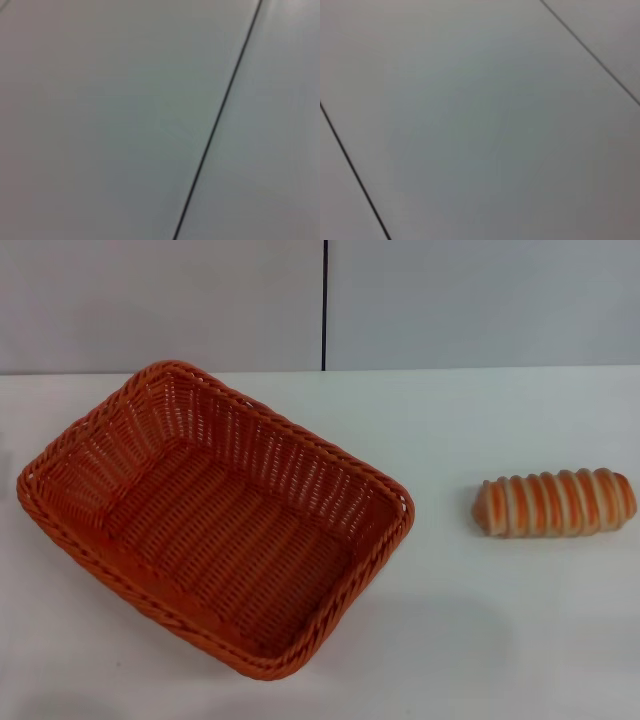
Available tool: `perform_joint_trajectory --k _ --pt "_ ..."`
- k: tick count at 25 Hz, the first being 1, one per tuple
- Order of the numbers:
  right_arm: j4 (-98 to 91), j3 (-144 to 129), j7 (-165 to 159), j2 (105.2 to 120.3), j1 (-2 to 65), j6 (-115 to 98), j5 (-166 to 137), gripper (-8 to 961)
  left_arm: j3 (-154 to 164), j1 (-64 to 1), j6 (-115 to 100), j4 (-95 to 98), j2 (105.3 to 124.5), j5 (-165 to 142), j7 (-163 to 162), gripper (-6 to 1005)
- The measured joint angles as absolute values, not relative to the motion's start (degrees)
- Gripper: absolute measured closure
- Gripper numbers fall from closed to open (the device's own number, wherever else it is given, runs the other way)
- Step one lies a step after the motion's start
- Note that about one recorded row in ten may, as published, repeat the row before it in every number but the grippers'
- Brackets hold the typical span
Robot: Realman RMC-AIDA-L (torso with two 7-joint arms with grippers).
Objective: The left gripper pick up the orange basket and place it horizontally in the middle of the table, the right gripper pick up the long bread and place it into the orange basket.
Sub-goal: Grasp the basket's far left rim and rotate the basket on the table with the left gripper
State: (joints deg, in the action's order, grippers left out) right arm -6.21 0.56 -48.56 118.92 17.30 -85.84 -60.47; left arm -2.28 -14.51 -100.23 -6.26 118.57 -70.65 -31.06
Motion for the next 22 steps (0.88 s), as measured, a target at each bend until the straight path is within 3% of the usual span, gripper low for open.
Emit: perform_joint_trajectory --k 19,22 --pt "-4.3 3.9 -48.7 118.82 18.2 -83.7 -61.1 343 -4.2 -14.4 -100.2 -5.7 118.26 -71.4 -33.7 238" --pt "-4.7 3.9 -48.7 118.79 18.3 -82.5 -62.8 344 2.4 -14.6 -101.5 2.5 118.10 -73.8 -42.7 242"
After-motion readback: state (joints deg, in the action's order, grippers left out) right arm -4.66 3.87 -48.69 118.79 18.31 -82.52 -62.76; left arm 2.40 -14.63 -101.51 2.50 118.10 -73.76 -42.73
